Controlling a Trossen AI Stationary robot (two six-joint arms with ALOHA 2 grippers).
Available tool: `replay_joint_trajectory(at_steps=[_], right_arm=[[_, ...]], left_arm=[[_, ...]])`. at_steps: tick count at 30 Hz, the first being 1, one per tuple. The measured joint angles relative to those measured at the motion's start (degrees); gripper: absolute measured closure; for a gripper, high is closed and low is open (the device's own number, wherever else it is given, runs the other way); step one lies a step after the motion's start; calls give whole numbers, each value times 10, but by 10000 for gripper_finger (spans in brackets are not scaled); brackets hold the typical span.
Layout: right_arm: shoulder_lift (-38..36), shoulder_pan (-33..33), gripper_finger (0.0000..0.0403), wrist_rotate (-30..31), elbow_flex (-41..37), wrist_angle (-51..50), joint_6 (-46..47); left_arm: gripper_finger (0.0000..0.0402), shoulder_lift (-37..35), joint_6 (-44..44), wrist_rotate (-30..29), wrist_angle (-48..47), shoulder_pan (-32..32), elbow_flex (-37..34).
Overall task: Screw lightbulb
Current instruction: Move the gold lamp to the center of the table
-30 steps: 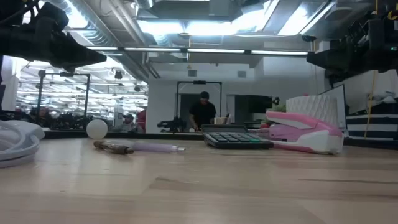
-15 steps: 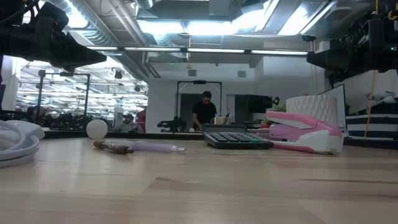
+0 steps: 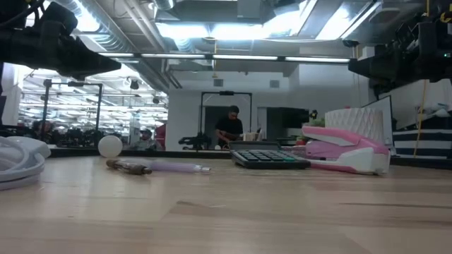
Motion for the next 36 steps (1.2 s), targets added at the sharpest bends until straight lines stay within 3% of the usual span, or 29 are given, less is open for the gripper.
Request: replay_joint_trajectory(at_steps=[7, 11, 15, 25, 31, 36], right_arm=[[0, 0, 388, 0, 0, 0, 0], [0, 0, 388, 0, 0, 0, 0], [0, 0, 388, 1, 0, 0, 0], [0, 0, 388, 15, 0, 2, 0], [0, 0, 388, 15, 0, 2, 0], [0, 0, 388, 15, 0, 2, 0]], left_arm=[[401, 0, -96, -2, 17, 0, -1], [402, 0, -107, -1, 44, 0, -1], [402, 0, -184, 9, 87, 0, 0], [402, 0, -350, 232, 161, -11, 21], [402, 9, -324, 246, 274, -44, 22], [402, 62, -279, 246, 303, -76, 24]])
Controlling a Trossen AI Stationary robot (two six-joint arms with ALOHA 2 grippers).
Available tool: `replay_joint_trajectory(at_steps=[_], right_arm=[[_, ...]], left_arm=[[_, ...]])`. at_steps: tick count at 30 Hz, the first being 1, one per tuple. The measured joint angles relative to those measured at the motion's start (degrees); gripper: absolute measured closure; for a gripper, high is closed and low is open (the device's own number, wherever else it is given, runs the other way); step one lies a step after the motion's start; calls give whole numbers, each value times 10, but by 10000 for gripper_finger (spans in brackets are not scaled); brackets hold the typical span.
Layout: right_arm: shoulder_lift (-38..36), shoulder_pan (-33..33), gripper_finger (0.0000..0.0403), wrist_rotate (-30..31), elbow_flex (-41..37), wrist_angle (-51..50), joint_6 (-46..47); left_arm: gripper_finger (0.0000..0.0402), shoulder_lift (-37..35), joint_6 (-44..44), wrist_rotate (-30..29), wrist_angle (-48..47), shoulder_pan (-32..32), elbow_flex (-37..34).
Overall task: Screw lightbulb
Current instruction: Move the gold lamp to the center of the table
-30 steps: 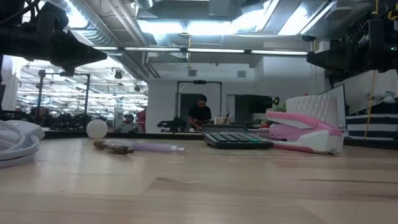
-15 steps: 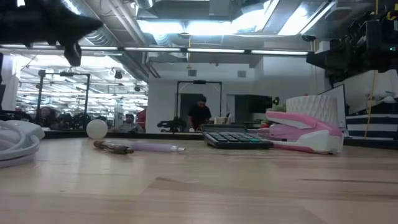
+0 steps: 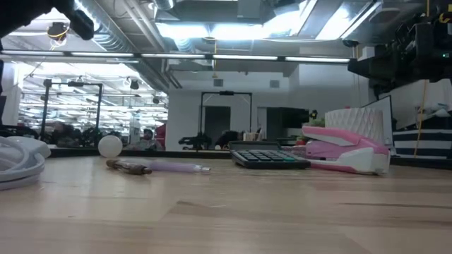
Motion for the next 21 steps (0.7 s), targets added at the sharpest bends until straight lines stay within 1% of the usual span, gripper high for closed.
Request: replay_joint_trajectory(at_steps=[3, 6, 8, 10, 13, 16, 19, 21], right_arm=[[0, 0, 388, 0, 0, 0, 0], [0, 0, 388, 0, 0, 2, 0], [0, 0, 388, 0, 0, 2, 0], [0, 0, 388, 0, 0, 2, 0], [0, 0, 388, 0, 0, 2, 0], [0, 0, 388, 0, 0, 2, 0], [0, 0, 388, 0, 0, 2, 0], [0, 0, 388, 0, 0, 2, 2]], left_arm=[[402, 54, -7, 0, -3, -15, 23], [402, 116, -13, 0, -26, -29, 65], [402, 159, -18, 0, -69, -41, 103], [402, 200, -49, 0, -141, -52, 152], [402, 271, -141, -1, -296, -67, 235], [402, 342, -285, 10, -468, -83, 311], [402, 403, -433, 63, -585, -98, 364], [402, 438, -521, 112, -619, -110, 377]])
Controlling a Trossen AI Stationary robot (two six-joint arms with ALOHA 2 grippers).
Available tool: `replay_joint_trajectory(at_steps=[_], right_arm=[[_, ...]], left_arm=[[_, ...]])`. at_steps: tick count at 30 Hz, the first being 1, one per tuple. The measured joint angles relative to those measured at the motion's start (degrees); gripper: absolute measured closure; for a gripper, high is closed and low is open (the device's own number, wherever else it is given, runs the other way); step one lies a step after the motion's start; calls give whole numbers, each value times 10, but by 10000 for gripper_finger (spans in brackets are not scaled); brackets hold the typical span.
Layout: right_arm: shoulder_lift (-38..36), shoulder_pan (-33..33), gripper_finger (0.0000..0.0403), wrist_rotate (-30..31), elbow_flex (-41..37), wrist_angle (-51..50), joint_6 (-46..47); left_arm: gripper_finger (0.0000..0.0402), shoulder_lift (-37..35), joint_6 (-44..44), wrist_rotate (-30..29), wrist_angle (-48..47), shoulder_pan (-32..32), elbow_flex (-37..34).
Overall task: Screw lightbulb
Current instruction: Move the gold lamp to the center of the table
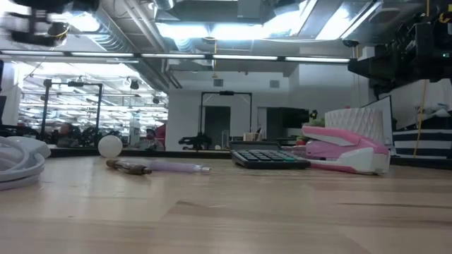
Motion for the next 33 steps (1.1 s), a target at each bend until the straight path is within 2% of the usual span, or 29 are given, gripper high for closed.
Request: replay_joint_trajectory(at_steps=[5, 10, 12, 18, 25, 33], right_arm=[[0, 0, 388, 0, 0, 0, 5], [0, 0, 388, -29, 0, -1, 5], [0, 0, 381, -46, 0, -1, 5], [0, 0, 313, -60, 0, -3, 5], [0, 0, 232, -60, 0, -5, 5], [0, 0, 201, -60, 0, -11, 4]], left_arm=[[402, 60, -209, 103, 15, -27, 3], [401, 90, -339, 175, 32, -51, 3], [398, 95, -377, 188, 39, -60, 3], [350, 96, -451, 189, 35, -90, 3], [284, 126, -514, 185, -22, -114, 3], [266, 211, -499, 182, -23, -125, 2]])
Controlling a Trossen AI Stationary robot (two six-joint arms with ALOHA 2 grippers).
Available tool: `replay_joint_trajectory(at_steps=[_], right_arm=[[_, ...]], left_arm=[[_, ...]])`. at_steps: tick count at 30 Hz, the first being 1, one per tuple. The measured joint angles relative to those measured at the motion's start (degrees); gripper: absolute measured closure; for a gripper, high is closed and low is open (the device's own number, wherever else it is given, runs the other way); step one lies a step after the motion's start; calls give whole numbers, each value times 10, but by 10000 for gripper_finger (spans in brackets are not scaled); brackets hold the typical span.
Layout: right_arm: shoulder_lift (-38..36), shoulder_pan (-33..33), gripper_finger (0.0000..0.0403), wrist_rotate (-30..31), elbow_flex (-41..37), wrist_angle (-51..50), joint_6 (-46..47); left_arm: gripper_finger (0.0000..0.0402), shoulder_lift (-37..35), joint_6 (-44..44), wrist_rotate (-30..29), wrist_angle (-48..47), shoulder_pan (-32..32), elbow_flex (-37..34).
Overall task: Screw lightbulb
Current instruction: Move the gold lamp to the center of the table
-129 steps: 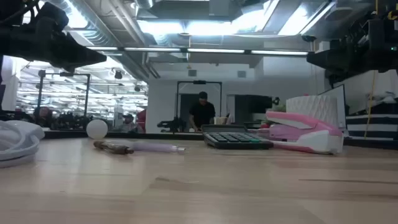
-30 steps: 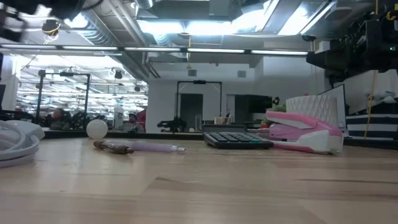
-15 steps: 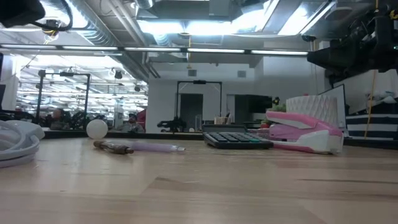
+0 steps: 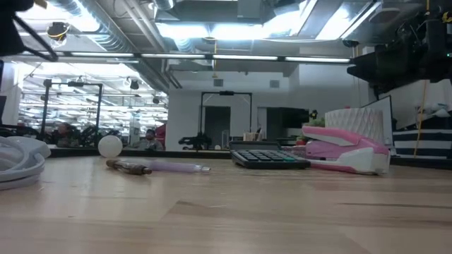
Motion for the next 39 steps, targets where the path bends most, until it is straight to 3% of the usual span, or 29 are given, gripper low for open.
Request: replay_joint_trajectory(at_steps=[10, 20, 28, 39], right_arm=[[0, 0, 204, 0, 0, -2, 0], [0, 0, 205, 0, 0, -3, 0], [0, 0, 205, 0, 0, -4, 0], [0, 0, 205, 0, 0, -5, 0]], left_arm=[[279, 59, 33, 3, -14, -1, 2], [282, 16, 13, -4, 11, 3, 5], [282, 1, 9, -22, -46, 6, 5], [282, 18, 3, -135, -81, 6, 6]])
